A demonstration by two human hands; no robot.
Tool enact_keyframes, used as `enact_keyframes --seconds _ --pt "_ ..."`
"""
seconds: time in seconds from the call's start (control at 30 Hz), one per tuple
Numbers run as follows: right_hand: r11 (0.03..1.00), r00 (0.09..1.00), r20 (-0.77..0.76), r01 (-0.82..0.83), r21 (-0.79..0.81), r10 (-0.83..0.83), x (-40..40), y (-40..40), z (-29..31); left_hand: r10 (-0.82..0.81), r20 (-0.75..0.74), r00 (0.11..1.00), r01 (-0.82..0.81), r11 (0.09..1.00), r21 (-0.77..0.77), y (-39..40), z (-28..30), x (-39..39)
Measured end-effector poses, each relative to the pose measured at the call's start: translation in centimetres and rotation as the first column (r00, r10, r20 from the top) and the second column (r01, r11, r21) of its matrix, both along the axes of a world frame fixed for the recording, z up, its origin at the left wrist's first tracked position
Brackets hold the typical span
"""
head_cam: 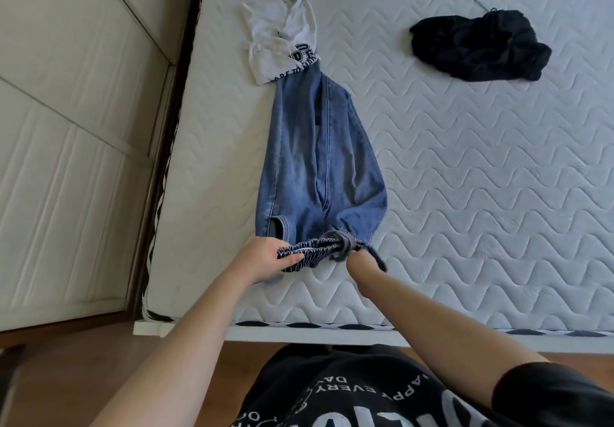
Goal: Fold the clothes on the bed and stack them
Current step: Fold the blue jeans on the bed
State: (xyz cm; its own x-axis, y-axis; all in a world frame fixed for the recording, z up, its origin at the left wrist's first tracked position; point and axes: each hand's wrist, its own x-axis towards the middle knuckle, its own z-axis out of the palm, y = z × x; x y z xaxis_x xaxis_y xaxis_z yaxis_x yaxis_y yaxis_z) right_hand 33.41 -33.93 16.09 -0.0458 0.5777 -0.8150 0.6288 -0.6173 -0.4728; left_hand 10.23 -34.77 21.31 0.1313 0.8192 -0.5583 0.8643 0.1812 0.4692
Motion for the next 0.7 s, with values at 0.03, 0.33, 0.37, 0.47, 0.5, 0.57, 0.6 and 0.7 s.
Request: enact_keyframes --seconds 0.03,0.33,0.37,0.47,0.5,0.57,0.6,0.7 --pt "0.987 0.986 -0.047 0.159 0.007 -0.159 -0.2 0.3 -0.4 0.0 0.001 1.0 0.0 1.0 0.001 0.0 0.0 0.1" --pt "0.979 0.911 -0.367 0.204 0.01 -0.186 1.9 2.7 1.4 -0.051 -0.046 0.998 0.052 0.999 0.011 0.3 -0.2 0.7" --pt "0.967 0.882 -0.402 0.25 -0.046 -0.247 2.1 3.2 1.6 -0.056 -0.063 0.996 0.058 0.998 0.022 0.2 -0.3 0.7" --pt "0.877 0.698 -0.531 0.368 -0.31 -0.481 2.4 4.8 2.9 -0.071 -0.08 0.994 0.074 0.997 0.031 0.0 -0.9 0.6" --pt "0.848 0.647 -0.548 0.379 -0.37 -0.529 2.3 5.5 3.1 -0.079 -0.083 0.993 0.081 0.996 0.023 -0.1 -1.0 0.6" --pt "0.84 0.66 -0.523 0.385 -0.382 -0.54 1.7 6.7 3.1 -0.081 -0.099 0.992 0.081 0.997 0.005 -0.3 -1.2 0.7" --pt "0.855 0.728 -0.454 0.392 -0.341 -0.514 1.3 7.1 3.0 -0.076 -0.105 0.992 0.077 0.997 0.003 -0.4 -1.4 0.8" --pt "0.945 0.936 -0.202 0.245 -0.215 -0.289 0.8 6.8 2.2 -0.049 -0.089 0.995 0.051 0.998 0.022 -0.7 -1.5 0.8"
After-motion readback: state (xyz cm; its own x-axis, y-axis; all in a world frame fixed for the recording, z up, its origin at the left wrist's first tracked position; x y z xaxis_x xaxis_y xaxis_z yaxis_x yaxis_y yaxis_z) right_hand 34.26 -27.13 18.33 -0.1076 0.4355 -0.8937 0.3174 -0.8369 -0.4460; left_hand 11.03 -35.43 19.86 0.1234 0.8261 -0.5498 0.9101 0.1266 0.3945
